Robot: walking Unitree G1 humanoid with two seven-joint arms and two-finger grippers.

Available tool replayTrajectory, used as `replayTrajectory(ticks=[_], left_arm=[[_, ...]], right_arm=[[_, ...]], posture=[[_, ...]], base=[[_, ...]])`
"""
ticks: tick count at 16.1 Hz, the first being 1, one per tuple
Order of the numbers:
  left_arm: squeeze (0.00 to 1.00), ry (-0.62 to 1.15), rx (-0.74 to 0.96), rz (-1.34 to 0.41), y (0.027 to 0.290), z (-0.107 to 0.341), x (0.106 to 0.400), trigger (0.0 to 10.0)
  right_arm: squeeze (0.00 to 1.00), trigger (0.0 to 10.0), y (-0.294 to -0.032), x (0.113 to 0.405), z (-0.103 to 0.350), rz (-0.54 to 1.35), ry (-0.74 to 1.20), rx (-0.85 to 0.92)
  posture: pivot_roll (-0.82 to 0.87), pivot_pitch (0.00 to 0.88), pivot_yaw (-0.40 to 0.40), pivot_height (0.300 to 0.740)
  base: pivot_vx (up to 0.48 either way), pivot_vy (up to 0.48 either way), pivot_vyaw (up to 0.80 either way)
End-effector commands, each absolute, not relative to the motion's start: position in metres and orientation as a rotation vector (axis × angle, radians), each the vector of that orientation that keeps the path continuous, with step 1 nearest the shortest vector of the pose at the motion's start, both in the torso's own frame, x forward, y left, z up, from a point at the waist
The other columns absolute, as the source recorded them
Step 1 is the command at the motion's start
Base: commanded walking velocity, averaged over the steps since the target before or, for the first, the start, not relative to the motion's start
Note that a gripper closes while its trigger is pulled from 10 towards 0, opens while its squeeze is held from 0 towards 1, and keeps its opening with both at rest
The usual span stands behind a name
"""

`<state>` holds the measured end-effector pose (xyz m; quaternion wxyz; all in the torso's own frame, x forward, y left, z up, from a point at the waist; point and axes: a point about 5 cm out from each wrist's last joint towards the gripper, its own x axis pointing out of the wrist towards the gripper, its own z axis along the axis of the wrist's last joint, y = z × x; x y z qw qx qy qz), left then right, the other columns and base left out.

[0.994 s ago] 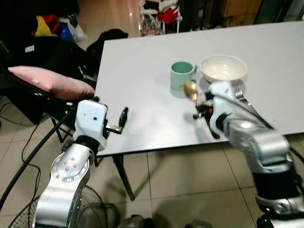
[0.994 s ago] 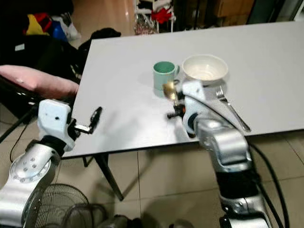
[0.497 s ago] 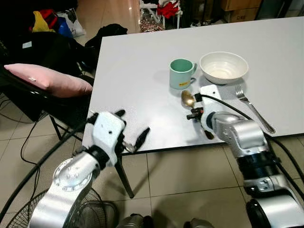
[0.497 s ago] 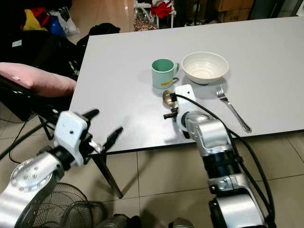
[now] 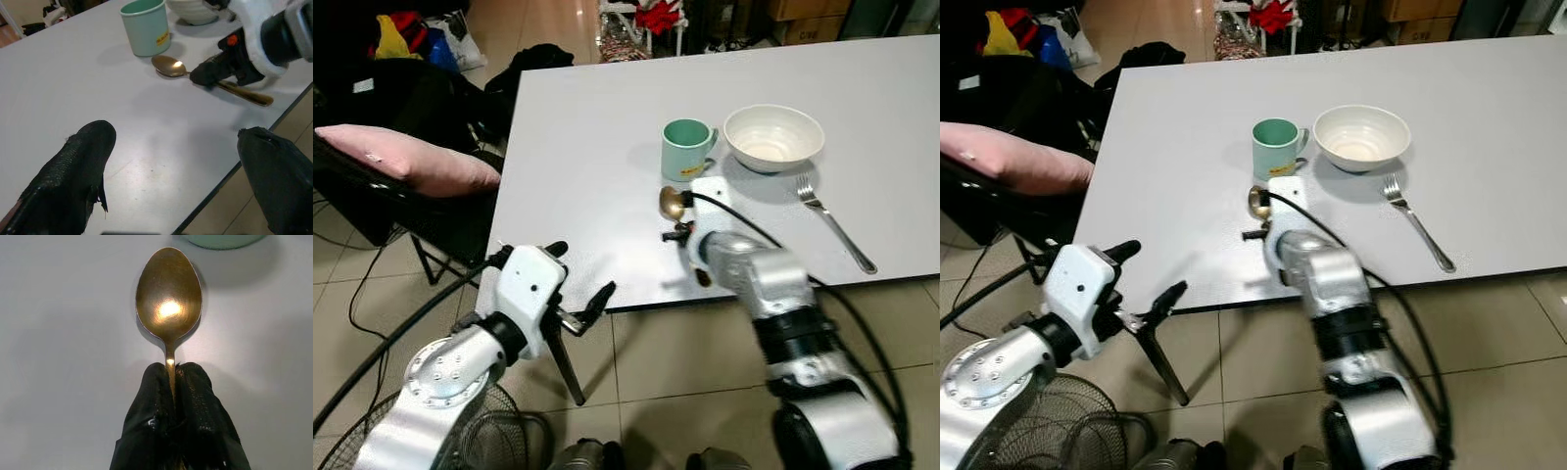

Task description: Setting the table

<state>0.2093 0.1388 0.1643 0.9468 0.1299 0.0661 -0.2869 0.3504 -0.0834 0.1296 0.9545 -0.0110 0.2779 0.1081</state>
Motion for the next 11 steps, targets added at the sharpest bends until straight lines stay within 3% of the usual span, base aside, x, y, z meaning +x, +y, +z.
replayTrajectory(ticks=[1,11], left_arm=[[0.0,0.139,0.268,-0.589,0.1403,0.1659,0.2059,10.0],[0.0,0.139,0.268,-0.589,0.1403,0.1659,0.2059,10.0]], right_arm=[[0.0,10.0,-0.0797,0.353,0.1318,0.212,0.555,-0.005],[0.0,10.0,-0.0797,0.353,0.1318,0.212,0.555,-0.005]], posture=[[-0.05,0.102,0.082,0.74],[-0.05,0.102,0.082,0.74]], base=[[0.0,0.0,0.0],[0.0,0.0,0.0]])
